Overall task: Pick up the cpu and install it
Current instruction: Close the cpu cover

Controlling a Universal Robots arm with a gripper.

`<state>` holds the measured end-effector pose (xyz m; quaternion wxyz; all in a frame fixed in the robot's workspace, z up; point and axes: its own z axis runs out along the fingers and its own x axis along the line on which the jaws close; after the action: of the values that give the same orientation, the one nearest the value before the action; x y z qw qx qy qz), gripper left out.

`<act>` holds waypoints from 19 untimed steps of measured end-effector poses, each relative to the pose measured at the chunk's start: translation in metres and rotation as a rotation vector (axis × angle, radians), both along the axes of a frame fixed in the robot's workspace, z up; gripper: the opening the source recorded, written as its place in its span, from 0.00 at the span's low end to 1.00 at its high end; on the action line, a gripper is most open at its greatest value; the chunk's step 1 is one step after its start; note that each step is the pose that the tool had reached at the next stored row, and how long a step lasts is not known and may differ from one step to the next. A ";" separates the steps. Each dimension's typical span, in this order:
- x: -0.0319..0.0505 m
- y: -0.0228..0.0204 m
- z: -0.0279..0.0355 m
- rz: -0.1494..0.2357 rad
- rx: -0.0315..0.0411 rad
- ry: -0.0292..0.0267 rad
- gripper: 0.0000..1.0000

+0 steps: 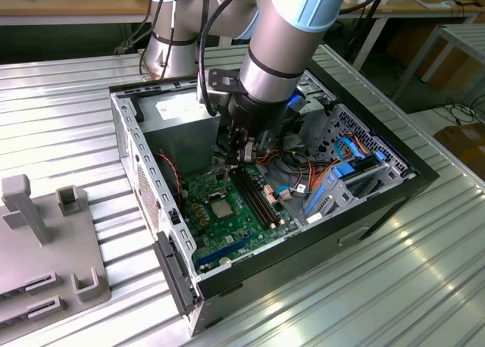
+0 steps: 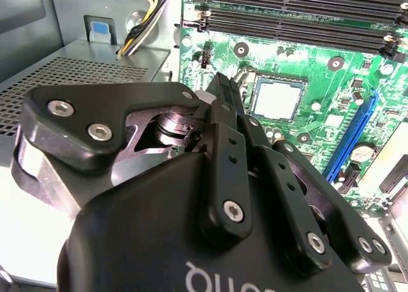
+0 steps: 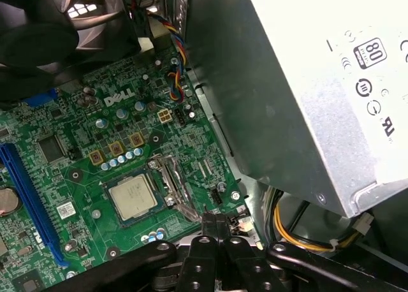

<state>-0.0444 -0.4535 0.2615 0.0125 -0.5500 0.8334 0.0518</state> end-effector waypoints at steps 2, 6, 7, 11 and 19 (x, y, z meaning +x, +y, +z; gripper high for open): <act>0.0000 0.0000 -0.0002 0.000 0.0000 -0.0001 0.11; 0.0001 0.0000 -0.0003 0.000 0.0004 -0.0007 0.11; 0.0001 0.0000 -0.0001 0.000 0.0004 -0.0008 0.11; 0.0000 0.0000 0.0012 0.000 0.0000 -0.0006 0.11; 0.0005 -0.0001 0.0018 0.000 0.0002 -0.0006 0.11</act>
<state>-0.0439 -0.4536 0.2633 0.0128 -0.5501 0.8334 0.0517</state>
